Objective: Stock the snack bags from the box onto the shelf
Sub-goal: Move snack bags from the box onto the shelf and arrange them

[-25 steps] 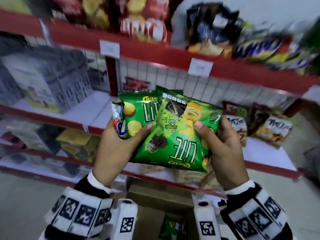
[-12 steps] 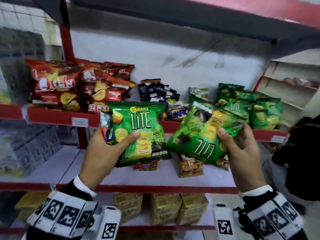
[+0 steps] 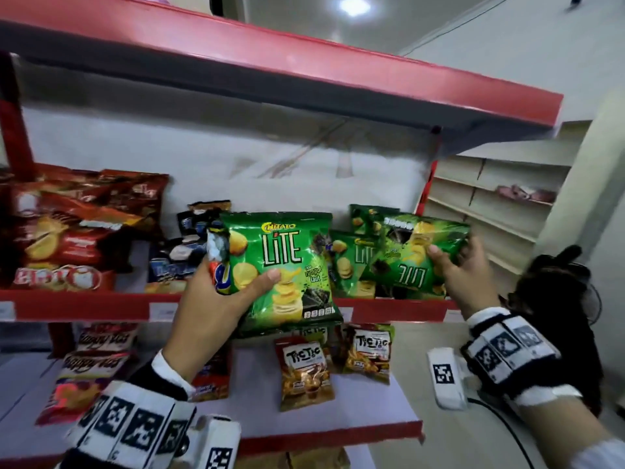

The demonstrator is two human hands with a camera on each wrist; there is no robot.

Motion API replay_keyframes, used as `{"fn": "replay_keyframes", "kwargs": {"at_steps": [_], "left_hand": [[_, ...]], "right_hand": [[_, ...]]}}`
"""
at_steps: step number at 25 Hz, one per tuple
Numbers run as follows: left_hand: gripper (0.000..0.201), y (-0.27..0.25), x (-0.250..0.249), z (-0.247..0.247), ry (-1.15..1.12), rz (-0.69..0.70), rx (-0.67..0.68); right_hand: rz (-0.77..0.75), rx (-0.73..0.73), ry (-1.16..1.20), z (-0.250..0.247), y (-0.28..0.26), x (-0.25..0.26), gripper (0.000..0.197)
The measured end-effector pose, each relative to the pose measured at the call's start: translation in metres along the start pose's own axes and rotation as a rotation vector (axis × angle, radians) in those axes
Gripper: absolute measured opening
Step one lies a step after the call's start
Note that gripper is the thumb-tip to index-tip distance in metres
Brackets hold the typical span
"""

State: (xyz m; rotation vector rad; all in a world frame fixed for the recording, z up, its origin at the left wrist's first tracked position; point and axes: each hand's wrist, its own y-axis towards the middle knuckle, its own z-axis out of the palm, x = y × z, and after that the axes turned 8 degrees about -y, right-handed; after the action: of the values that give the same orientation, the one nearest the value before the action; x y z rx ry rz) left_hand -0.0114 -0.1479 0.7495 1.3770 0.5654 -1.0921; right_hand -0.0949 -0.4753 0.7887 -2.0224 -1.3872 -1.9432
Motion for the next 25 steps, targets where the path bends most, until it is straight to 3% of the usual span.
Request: {"fn": "replay_keyframes", "kwargs": {"at_steps": [4, 11, 16, 20, 25], "left_hand": [[0.051, 0.008, 0.016, 0.051, 0.028, 0.036, 0.011], [0.063, 0.016, 0.041, 0.089, 0.081, -0.008, -0.008], [0.066, 0.023, 0.047, 0.104, 0.125, -0.010, 0.018], [0.071, 0.028, 0.054, 0.111, 0.116, -0.038, 0.017], [0.080, 0.027, 0.064, 0.127, 0.137, -0.056, 0.012]], "right_hand": [[0.018, 0.158, -0.059, -0.006, 0.034, -0.037, 0.037], [-0.072, 0.203, -0.066, 0.008, 0.047, -0.048, 0.041], [-0.102, 0.104, 0.013, -0.016, 0.041, -0.057, 0.027], [-0.110, 0.098, -0.042, -0.033, 0.043, -0.076, 0.034], [-0.117, 0.079, -0.085, -0.018, 0.044, -0.090, 0.039]]}}
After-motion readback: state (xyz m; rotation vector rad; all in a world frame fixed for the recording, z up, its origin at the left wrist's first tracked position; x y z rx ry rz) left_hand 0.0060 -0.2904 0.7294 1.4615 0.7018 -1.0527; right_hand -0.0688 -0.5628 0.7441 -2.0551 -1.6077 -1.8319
